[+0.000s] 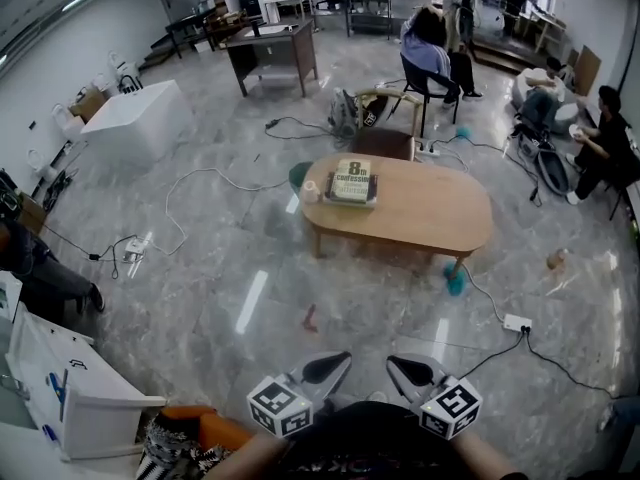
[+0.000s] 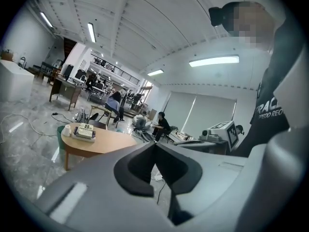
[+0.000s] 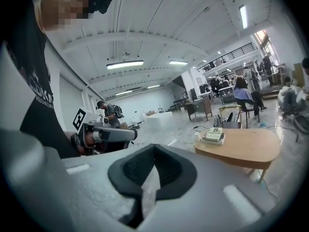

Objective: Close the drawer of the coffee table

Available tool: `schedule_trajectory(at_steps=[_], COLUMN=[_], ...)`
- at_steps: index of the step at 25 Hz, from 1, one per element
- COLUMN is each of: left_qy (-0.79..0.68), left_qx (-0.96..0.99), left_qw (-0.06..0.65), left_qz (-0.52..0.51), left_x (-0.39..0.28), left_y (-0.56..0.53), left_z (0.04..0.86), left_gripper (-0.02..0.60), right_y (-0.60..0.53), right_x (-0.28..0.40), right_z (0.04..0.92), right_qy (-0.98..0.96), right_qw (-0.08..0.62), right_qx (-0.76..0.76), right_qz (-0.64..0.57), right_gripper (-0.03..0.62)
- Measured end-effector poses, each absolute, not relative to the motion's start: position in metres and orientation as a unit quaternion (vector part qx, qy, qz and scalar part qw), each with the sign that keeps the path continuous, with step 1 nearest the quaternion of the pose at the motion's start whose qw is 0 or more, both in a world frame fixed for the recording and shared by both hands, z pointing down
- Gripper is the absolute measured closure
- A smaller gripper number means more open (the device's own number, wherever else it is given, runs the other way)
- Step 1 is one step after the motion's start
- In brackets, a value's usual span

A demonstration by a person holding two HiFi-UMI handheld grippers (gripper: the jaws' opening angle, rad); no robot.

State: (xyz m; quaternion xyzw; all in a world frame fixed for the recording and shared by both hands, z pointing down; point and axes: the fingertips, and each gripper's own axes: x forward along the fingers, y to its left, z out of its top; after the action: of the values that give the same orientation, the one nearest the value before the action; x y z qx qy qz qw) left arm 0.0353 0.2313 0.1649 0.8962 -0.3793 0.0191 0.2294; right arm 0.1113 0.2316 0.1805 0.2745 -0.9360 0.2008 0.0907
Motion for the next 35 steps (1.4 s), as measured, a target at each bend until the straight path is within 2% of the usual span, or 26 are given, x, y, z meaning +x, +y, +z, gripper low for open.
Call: schedule_trajectory(at_steps=[8, 12, 35], left_qy=[-0.406, -0.4, -0.38], left_qx=[0.88, 0.878, 0.896], left_qw=[0.245, 0.261, 0.222], left_qz=[0.029, 0.029, 0.061], left_x=[0.074, 0.087, 0.105], left_y=[0.26, 0.265, 0.271], left_z=[0.195, 0.197, 0.19], left_gripper=[0.577, 0.577, 0.577], right_y=[0.245, 0.249, 0.261], right_x=[0.141, 0.146, 0.156], right_z=[0.202, 0.199, 0.205], right_qy=[-0.942, -0.943, -0.941], right_qw=[0.113, 0.102, 0.108], right_qx=[0.238, 0.228, 0.233], right_qz=[0.208, 0.218, 0.22], right_gripper=[0.592, 0.592, 0.592])
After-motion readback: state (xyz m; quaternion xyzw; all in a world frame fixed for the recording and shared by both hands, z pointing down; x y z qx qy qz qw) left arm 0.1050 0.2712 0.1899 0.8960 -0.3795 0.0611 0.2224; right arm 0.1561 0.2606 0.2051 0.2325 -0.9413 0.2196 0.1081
